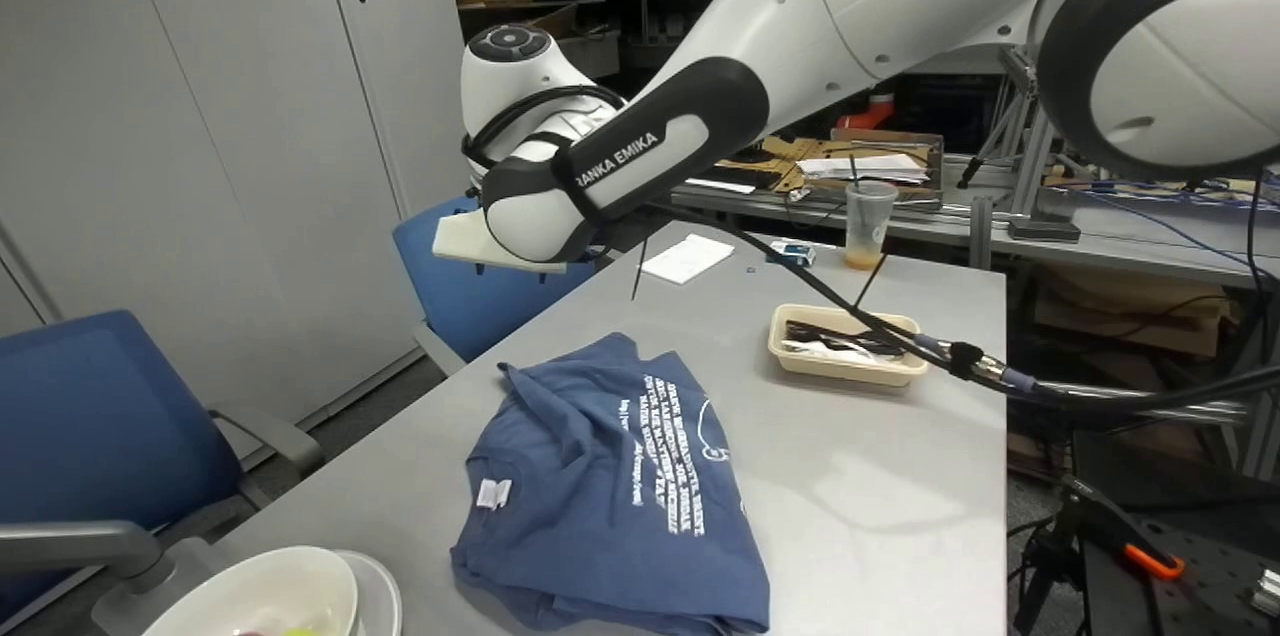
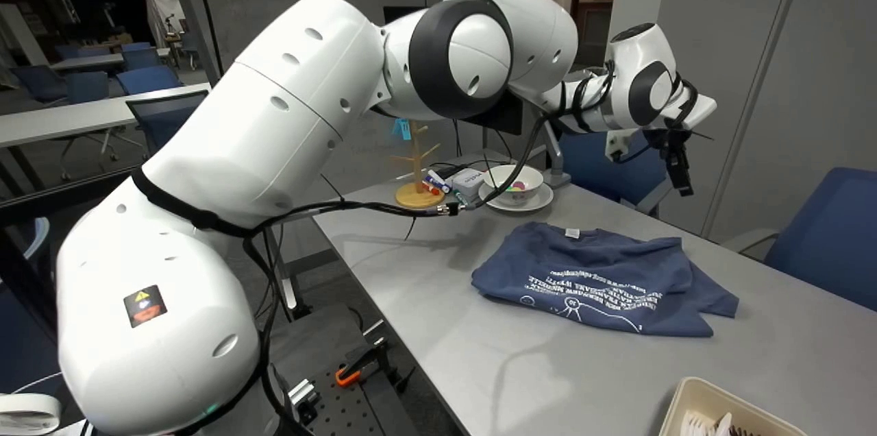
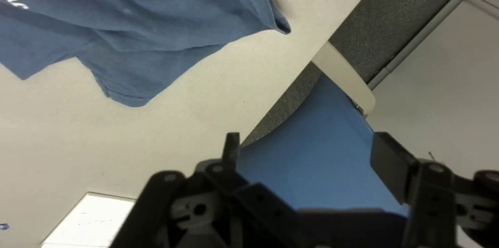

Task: Fold the t-shirt on the table

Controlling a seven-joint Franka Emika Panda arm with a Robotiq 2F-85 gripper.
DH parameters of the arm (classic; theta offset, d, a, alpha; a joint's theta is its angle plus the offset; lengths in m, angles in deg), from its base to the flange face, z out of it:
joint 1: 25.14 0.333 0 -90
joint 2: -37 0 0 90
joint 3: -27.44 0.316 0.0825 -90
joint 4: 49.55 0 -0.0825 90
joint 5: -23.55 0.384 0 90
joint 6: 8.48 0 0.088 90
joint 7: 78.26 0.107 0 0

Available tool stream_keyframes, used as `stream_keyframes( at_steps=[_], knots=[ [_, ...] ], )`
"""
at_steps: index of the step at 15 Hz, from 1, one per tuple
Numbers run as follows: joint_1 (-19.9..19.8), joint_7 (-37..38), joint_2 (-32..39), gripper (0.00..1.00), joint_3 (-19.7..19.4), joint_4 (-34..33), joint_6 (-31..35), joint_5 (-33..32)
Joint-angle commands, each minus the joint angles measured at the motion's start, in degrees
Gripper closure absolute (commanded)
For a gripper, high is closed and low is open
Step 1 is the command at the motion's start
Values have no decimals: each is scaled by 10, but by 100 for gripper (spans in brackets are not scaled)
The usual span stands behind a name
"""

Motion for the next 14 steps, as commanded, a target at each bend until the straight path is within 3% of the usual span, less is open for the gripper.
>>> stream_keyframes(
  at_steps=[1,11,14],
  knots=[
    [-11,-110,-113,0,36,122,-43,-7],
    [-45,-405,-411,0,91,377,-208,0],
    [-51,-452,-503,0,99,456,-237,-15]
  ],
)
